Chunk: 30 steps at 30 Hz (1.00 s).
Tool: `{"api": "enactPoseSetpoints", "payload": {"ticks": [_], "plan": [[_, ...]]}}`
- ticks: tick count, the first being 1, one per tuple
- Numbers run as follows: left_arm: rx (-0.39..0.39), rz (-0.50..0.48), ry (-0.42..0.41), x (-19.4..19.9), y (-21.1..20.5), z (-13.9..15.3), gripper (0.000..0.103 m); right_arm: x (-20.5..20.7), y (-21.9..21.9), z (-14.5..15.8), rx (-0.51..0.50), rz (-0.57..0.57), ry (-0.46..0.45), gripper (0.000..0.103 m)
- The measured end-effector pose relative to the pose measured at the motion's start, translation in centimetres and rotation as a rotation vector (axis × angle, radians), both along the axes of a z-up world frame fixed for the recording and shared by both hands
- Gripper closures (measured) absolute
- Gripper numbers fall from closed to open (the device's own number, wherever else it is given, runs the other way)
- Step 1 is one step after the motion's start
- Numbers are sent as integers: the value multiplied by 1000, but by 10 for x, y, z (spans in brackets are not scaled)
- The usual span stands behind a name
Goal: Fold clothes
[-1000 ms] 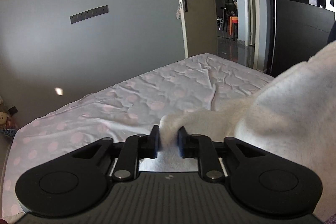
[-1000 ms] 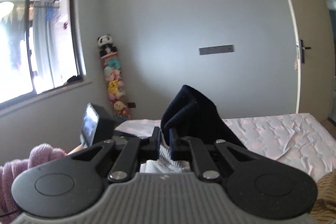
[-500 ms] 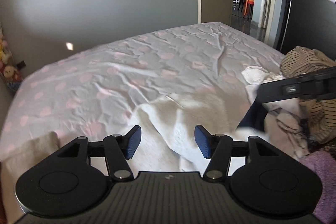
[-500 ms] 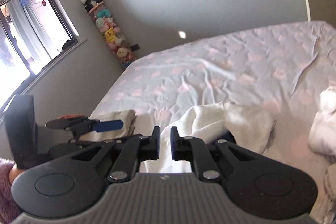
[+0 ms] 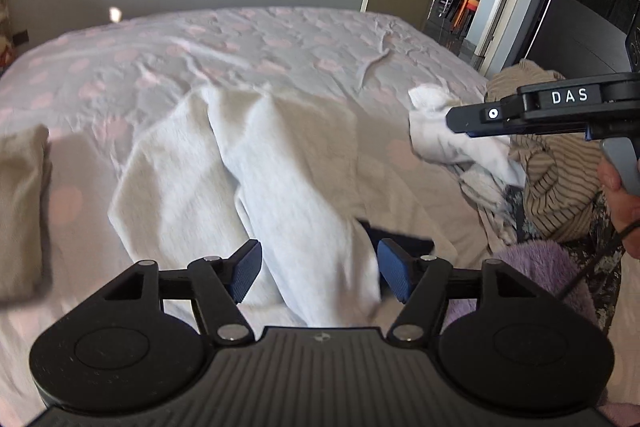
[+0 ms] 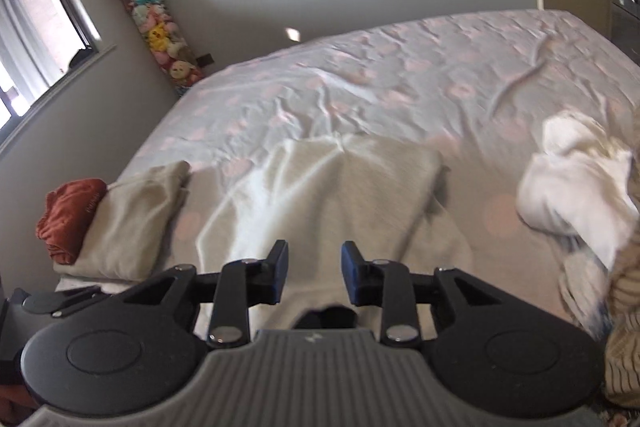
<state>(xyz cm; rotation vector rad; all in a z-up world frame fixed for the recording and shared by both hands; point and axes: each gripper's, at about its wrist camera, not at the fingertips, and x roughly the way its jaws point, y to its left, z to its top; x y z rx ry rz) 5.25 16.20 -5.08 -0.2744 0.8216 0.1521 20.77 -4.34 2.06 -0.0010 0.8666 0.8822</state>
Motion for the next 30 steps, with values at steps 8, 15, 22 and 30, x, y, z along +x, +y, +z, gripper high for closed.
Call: {"api": "enactPoseSetpoints", "payload": {"ticks": [8,15,22,30], "plan": [[-139,110,109,-5,-21,-55,40,-6,-48,-36,-43,-29,40,64],[-228,208,115,-5,-16,-81,77,-11,-63,-57,-101,-24,35,61],[-98,255,139,-9,11,-74,96,2,-52,-61,-185,19,-4,58],[153,348,163,-20,95,-28,97,8,-2,-59,-277,210,-141,58]]}}
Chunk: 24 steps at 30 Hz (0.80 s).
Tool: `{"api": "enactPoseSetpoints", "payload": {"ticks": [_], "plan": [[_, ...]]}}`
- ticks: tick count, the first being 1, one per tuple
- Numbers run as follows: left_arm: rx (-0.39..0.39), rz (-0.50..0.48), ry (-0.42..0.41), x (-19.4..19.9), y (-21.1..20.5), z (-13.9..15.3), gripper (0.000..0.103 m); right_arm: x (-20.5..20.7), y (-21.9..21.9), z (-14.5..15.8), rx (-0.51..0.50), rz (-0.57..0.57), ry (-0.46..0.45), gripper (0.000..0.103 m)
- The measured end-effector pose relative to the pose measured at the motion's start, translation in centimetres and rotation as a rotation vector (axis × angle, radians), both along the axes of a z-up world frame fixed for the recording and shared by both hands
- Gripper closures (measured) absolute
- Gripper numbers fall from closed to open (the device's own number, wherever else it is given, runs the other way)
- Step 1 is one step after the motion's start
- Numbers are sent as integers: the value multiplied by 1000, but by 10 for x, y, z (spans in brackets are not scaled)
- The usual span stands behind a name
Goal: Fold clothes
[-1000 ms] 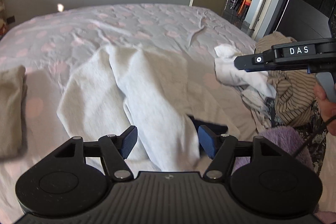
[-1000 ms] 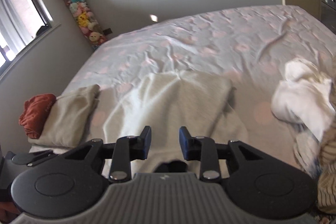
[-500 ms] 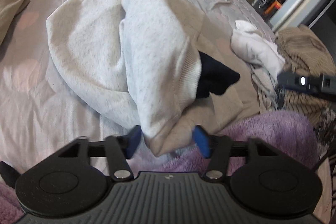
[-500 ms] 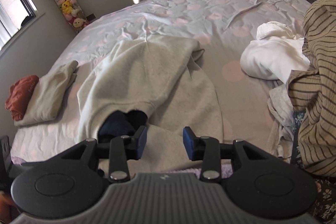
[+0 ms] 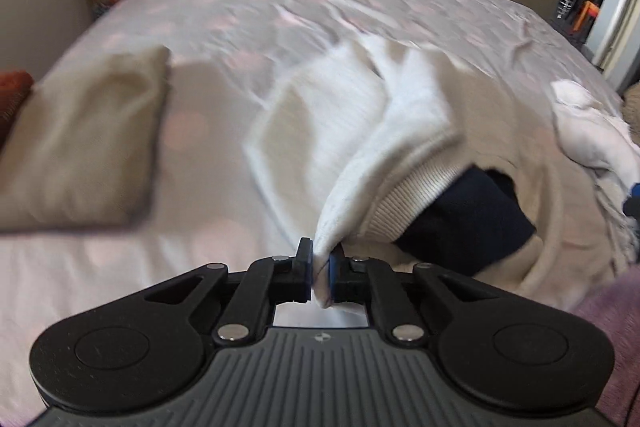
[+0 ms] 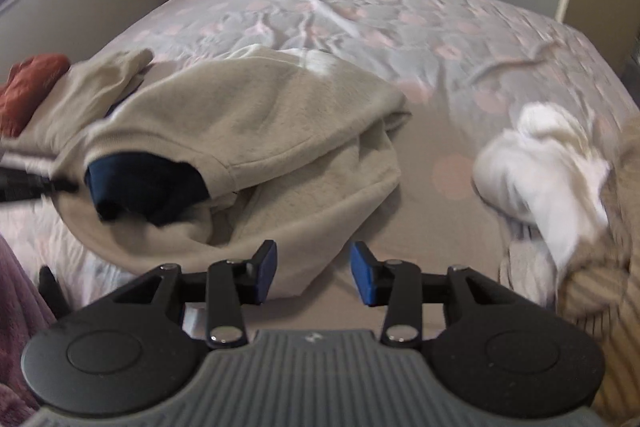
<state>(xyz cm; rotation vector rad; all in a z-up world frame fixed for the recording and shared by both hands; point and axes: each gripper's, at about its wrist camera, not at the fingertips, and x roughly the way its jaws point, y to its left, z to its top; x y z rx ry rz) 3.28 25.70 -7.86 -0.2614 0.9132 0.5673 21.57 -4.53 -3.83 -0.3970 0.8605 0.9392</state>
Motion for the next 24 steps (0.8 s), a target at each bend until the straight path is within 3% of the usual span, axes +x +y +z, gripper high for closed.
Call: {"api": "enactPoseSetpoints", "payload": {"ticks": [2,5,13,18,21,22,23,24], "plan": [[52,16,19,2,18,8,97,3,18,0,-10,63,-25,58],[45,32,43,9,45,9,97,6,50,-2,-46,158,-110,58],[-108,84,40,9,71,-34,92,2,138,-35,-217,490,-424,61],[-195,149,-3,-5,79,-46,88,-3,164,-67,-327,715,-584,61],[-219,187,0,-9,80,-50,77,-7,167,-81,-364,829,-718,55],[-236,204,2,-10,80,-52,70,-8,167,-86,-372,866,-759,46],[-253,221,4,-12,81,-54,56,-8,166,-90,-380,903,-801,45],[-282,235,-1,-13,81,-57,50,-8,166,-94,-384,937,-833,45]]}}
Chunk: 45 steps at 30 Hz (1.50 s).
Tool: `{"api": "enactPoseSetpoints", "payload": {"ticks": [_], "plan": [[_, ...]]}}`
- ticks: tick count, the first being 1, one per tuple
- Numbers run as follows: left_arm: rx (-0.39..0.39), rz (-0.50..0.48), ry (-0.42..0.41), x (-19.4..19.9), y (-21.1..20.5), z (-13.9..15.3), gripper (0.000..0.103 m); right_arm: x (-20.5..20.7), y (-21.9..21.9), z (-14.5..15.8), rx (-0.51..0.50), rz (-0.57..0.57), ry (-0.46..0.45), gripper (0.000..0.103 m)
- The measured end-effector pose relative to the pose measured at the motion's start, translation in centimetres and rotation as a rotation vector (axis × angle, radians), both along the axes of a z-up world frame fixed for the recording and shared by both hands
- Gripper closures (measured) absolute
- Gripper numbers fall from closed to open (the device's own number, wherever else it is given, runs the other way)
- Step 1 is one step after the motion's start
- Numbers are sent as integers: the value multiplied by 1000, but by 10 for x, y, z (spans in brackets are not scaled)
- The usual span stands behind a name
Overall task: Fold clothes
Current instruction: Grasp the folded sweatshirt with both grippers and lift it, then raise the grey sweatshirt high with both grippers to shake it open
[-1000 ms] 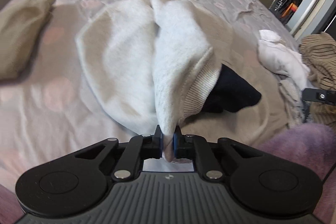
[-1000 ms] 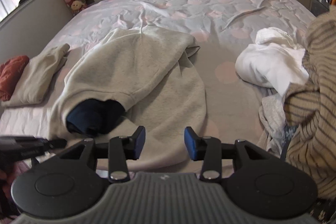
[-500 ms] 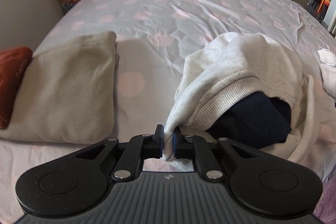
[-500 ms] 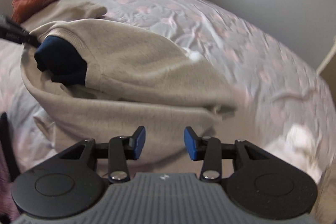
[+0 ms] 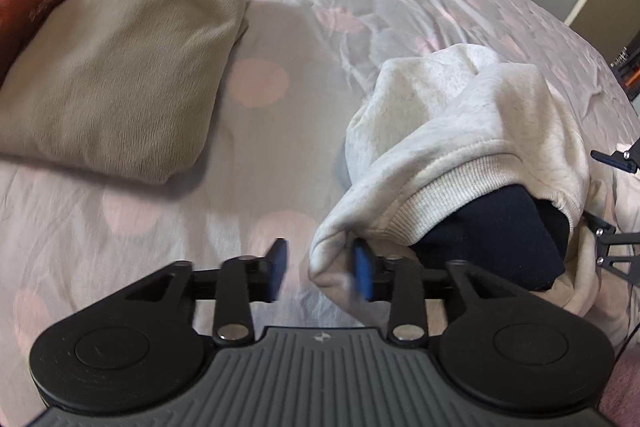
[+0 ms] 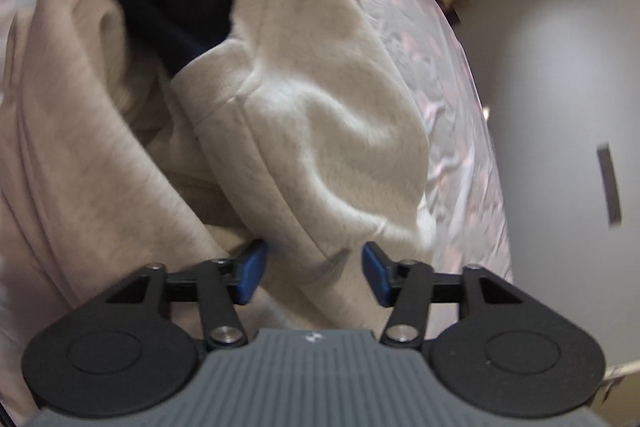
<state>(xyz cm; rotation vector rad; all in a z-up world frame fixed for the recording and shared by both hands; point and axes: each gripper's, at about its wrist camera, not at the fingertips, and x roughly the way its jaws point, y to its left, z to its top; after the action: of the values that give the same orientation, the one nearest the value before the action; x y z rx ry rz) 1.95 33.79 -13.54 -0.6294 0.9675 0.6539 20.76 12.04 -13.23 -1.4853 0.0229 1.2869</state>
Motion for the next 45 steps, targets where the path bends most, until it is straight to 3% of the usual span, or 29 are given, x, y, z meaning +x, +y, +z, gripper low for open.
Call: {"api": "enactPoseSetpoints", "payload": {"ticks": [1,5,7,9,11,12,15,16,17,19,24,28,35,45], "plan": [[-36,14,-12,-2,-1,-3,46,1,0,-4,-5,27,-17,45],[-170,34,-39,-6,-11,-25,46,6,1,-15,3,75,-55,46],[-219,79,-36,-7,-12,-39,46,8,2,-20,14,83,-72,47],[-285,147,-86,-13,-7,-51,46,10,5,-25,17,89,-90,48],[-331,205,-148,-21,-1,-58,46,13,7,-28,24,88,-109,52],[-350,233,-177,-24,2,-61,46,15,8,-28,29,79,-111,62],[-339,252,-204,-27,5,-65,64,19,13,-22,55,32,-93,83],[-331,255,-210,-28,6,-66,81,20,15,-17,80,8,-84,90],[-315,256,-215,-29,6,-65,89,20,17,-12,105,-16,-76,91],[-271,252,-224,-31,3,-58,95,20,21,-3,154,-64,-58,94],[-131,239,-266,-36,-5,-21,97,14,30,29,311,-146,-138,96],[-2,228,-339,-45,-4,25,97,24,33,82,473,-276,-152,97],[244,164,-498,-54,0,142,97,10,10,188,704,-328,-247,97],[615,17,-665,-70,-44,321,97,-31,-46,336,995,-413,-270,97]]}}
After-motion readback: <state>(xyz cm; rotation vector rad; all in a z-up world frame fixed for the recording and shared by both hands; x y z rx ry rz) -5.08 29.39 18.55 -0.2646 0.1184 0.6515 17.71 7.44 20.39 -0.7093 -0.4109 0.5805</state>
